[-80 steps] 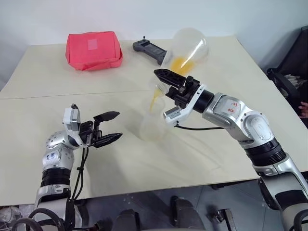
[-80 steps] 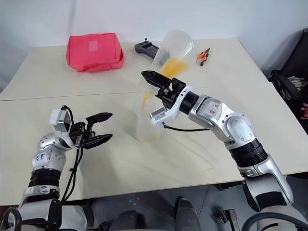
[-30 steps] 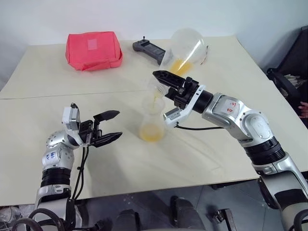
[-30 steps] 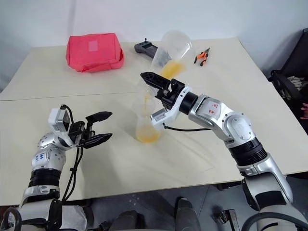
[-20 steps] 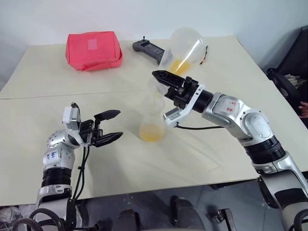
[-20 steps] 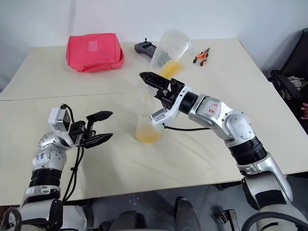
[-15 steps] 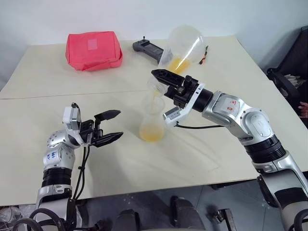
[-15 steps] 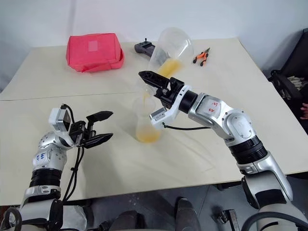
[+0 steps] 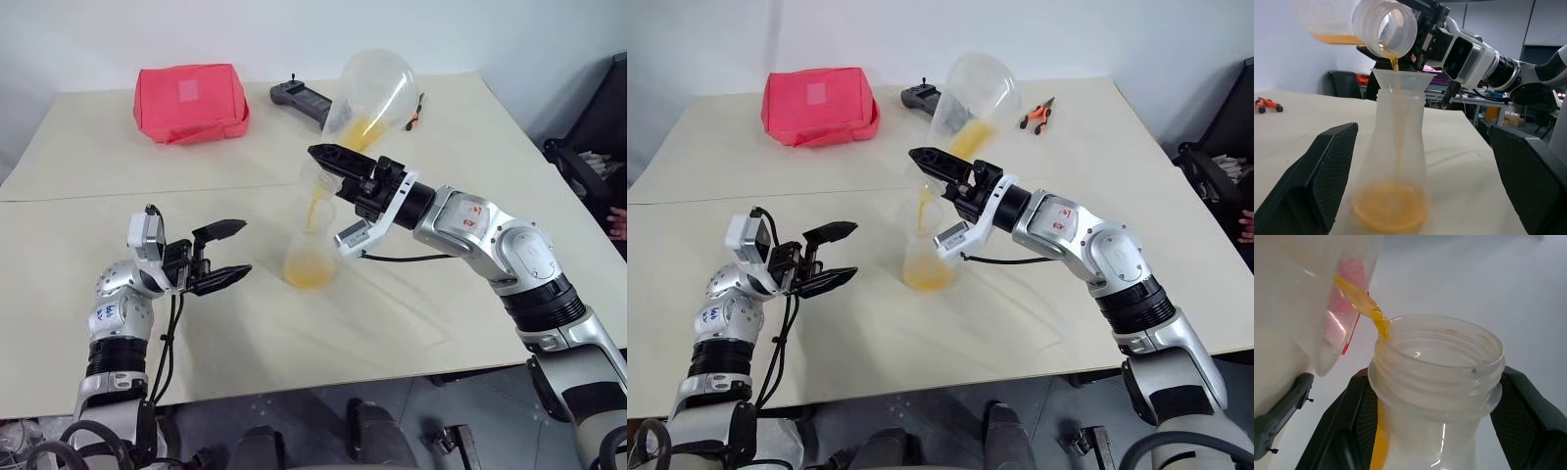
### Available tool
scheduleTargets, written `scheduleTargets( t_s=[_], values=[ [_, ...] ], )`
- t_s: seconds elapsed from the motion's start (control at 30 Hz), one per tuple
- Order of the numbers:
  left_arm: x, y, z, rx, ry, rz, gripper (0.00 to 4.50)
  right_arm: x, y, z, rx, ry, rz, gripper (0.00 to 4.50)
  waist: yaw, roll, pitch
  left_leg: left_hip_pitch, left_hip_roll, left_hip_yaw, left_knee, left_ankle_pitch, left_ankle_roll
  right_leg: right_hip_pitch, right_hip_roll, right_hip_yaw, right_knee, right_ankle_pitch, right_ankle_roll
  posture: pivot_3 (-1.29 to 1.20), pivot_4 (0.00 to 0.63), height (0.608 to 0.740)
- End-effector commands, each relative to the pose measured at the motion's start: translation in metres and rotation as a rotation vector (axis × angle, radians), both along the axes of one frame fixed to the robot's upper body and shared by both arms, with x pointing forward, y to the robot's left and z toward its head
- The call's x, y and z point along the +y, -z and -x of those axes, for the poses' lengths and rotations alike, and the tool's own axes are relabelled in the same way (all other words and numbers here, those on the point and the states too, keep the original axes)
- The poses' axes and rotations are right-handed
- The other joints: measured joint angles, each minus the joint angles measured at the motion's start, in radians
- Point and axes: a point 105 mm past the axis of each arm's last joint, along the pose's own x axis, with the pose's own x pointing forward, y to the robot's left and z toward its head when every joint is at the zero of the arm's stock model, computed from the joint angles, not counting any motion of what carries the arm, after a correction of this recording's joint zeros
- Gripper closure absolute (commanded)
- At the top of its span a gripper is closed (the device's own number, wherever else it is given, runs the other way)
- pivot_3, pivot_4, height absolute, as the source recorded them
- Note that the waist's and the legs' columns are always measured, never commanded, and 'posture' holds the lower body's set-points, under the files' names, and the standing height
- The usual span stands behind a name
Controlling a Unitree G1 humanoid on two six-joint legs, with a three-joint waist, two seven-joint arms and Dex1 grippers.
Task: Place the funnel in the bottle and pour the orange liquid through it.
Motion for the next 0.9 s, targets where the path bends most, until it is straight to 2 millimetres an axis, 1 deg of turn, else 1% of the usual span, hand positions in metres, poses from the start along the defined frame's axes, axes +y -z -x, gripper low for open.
scheduleTargets(
  t_s=[0.03,0.6,0.9],
  values=[
    [0.0016,-0.0051,-0.0009,-0.020,-0.005,0.018,0.00,-0.0007,-0.0181,0.0060,-0.081,-0.027,-0.018,1.72,0.000,0.000,0.000,0.000,0.000,0.000,0.000,0.000,0.000,0.000,0.000,0.000,0.000,0.000,0.000,0.00,0.150,0.740],
    [0.0027,-0.0043,-0.0018,-0.018,-0.004,0.019,0.00,-0.0027,-0.0172,0.0051,-0.131,-0.059,-0.004,1.72,0.000,0.000,0.000,0.000,0.000,0.000,0.000,0.000,0.000,0.000,0.000,0.000,0.000,0.000,0.000,0.00,0.150,0.740],
    [0.0043,-0.0033,-0.0018,-0.014,-0.005,0.019,0.00,-0.0013,-0.0124,0.0046,-0.142,-0.072,0.016,1.72,0.000,0.000,0.000,0.000,0.000,0.000,0.000,0.000,0.000,0.000,0.000,0.000,0.000,0.000,0.000,0.00,0.150,0.740]
  ],
)
